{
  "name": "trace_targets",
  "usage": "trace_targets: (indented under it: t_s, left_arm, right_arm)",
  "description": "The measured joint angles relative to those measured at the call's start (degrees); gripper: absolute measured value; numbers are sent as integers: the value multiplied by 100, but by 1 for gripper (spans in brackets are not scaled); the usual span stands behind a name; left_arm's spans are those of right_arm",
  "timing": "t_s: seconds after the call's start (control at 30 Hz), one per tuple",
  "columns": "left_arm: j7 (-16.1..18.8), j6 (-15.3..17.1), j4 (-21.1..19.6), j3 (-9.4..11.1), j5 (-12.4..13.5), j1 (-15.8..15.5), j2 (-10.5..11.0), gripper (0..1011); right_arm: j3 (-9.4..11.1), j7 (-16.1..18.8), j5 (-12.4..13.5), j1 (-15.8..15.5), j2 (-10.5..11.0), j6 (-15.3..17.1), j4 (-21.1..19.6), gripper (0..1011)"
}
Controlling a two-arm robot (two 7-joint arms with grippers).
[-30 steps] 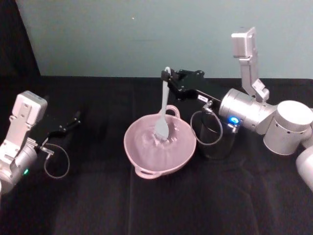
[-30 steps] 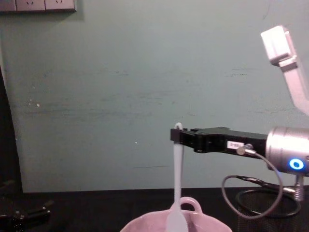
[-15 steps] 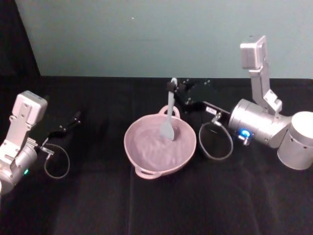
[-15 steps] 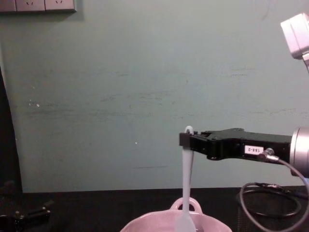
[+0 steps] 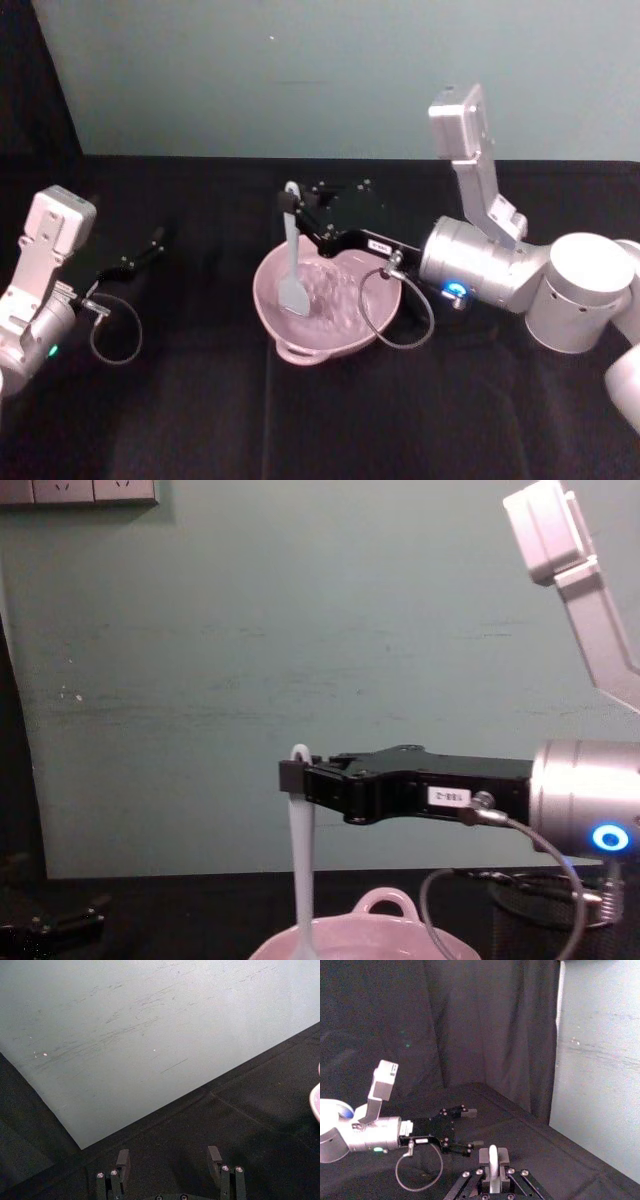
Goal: Use the one hand to pick up the spoon and stir the clear water in the bowl.
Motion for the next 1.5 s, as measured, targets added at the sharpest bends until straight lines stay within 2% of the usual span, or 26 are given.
trace_targets:
  t_s: [0.23, 0.27, 0.4, 0.6, 0.8, 1.07, 1.27, 1.5]
  left_arm:
    - [0, 0, 0, 0, 0, 0, 0, 1011]
    - [0, 0, 0, 0, 0, 0, 0, 1011]
    - [0, 0, 0, 0, 0, 0, 0, 1011]
    - [0, 0, 0, 0, 0, 0, 0, 1011]
    - [0, 0, 0, 0, 0, 0, 0, 1011]
    - [0, 0, 0, 0, 0, 0, 0, 1011]
    - [0, 0, 0, 0, 0, 0, 0, 1011]
    - [0, 0, 0, 0, 0, 0, 0, 1011]
  right_arm:
    - [-45, 185, 83, 325, -336, -213, 702, 110]
    - [-31, 211, 111, 407, -411, -268, 898, 110]
    - [36, 229, 157, 559, -530, -392, 1274, 110]
    - [226, 171, 198, 620, -501, -496, 1492, 110]
    - [451, -11, 219, 405, -231, -436, 1201, 110]
    - [551, -140, 192, 83, 110, -191, 616, 110]
    - [474, -138, 150, -85, 233, -45, 209, 110]
    - [233, -29, 138, -143, 154, 30, -13, 110]
